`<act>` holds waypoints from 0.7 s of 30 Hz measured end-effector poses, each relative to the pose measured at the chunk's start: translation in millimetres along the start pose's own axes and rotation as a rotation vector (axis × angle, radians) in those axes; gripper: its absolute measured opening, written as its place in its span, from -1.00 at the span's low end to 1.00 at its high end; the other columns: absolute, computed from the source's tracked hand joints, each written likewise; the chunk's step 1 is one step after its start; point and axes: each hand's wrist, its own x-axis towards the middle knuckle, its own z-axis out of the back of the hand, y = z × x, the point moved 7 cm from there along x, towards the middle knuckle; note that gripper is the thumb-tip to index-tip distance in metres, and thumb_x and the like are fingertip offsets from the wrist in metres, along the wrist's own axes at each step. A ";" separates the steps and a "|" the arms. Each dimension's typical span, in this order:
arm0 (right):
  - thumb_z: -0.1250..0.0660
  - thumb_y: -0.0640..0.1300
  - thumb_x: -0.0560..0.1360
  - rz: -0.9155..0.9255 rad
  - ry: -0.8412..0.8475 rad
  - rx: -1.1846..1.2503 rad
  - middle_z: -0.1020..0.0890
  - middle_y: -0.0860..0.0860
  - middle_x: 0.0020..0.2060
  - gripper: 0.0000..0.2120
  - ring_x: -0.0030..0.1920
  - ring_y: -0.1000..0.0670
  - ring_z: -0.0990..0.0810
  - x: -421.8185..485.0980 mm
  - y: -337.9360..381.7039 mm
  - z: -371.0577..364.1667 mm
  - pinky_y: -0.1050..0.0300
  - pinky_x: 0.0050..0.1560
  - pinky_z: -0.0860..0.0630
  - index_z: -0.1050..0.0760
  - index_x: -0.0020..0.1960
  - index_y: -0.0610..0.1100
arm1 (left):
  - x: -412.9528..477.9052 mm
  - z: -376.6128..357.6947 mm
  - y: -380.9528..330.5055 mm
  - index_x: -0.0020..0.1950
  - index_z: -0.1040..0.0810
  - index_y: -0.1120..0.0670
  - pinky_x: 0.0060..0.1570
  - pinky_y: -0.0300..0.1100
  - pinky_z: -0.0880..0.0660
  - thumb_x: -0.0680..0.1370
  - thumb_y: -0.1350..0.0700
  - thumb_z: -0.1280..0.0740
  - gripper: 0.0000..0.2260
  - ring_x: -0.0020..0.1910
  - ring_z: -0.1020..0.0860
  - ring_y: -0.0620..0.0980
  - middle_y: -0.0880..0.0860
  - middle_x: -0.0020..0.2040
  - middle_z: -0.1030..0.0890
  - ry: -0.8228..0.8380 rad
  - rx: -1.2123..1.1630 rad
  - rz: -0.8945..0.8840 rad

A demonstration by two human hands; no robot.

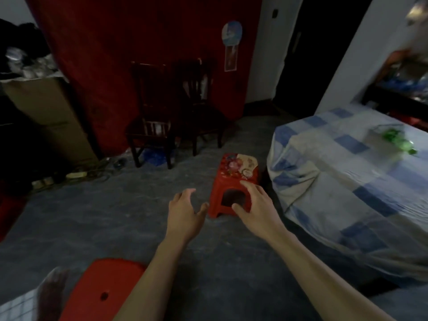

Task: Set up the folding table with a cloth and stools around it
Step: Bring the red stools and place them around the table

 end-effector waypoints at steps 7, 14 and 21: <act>-0.42 0.02 0.50 -0.072 0.005 0.014 -0.35 0.03 0.42 -0.32 0.38 0.02 -0.39 65.8 -58.2 9.0 0.00 0.39 -0.41 -0.19 0.52 0.06 | 68.6 -57.4 -28.5 0.40 -0.39 0.02 0.31 -0.07 -0.36 0.50 -0.11 -0.40 -0.48 0.36 -0.36 0.05 0.06 0.36 -0.45 0.090 0.022 -0.002; -0.40 0.05 0.50 -0.035 -0.033 0.010 -0.33 0.02 0.43 -0.32 0.43 -0.04 -0.31 163.0 -134.6 57.5 -0.07 0.43 -0.33 -0.16 0.52 0.05 | 144.4 -142.5 -90.2 0.41 -0.40 0.05 0.32 -0.05 -0.37 0.48 -0.13 -0.39 -0.44 0.36 -0.39 0.08 0.10 0.36 -0.45 0.125 0.046 0.009; -0.39 0.05 0.51 0.042 0.045 -0.090 -0.34 0.00 0.44 -0.34 0.42 -0.08 -0.34 265.4 -196.4 102.5 -0.08 0.39 -0.36 -0.16 0.50 0.05 | 199.5 -224.6 -145.0 0.27 -0.48 0.08 0.19 -0.07 -0.40 0.48 0.01 -0.43 -0.60 0.22 -0.48 0.12 0.11 0.20 -0.55 0.104 0.070 0.045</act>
